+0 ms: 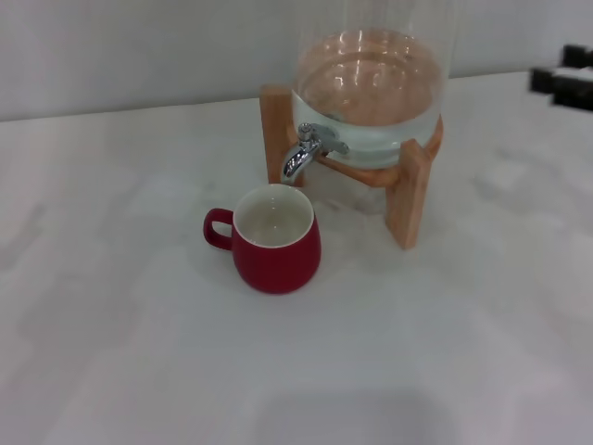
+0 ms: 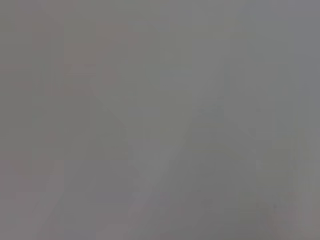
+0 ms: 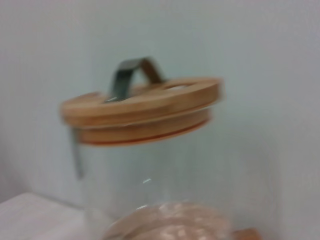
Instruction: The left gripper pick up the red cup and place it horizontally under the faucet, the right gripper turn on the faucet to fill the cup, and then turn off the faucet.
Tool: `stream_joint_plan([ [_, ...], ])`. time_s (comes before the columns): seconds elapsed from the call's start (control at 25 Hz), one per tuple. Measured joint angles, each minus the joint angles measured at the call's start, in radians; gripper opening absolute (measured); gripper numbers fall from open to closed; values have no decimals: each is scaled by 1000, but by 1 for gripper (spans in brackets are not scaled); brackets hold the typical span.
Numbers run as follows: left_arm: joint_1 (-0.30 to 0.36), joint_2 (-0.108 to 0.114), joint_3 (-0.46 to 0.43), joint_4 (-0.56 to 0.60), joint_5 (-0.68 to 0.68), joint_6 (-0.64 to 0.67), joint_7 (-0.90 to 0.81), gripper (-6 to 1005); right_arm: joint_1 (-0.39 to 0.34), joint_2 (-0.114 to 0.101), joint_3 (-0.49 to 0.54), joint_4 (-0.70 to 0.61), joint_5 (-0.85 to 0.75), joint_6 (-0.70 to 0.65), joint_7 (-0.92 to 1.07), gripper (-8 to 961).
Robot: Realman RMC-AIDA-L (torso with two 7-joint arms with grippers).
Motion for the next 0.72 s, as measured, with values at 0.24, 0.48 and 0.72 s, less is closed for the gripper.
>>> stream_joint_plan([
  [0.24,12,0,0,0,12,0,-1,890,11,-1,129,-100,51,-5,-108,721],
  [0.48,22,-1,0,1,40,-8,1,889,47,-3,274,-242,59,-38,-159,721],
  [0.72,27,-2,1,-4,63,-9,0,889,53,-9,291,-320,60,-131,-199,721],
])
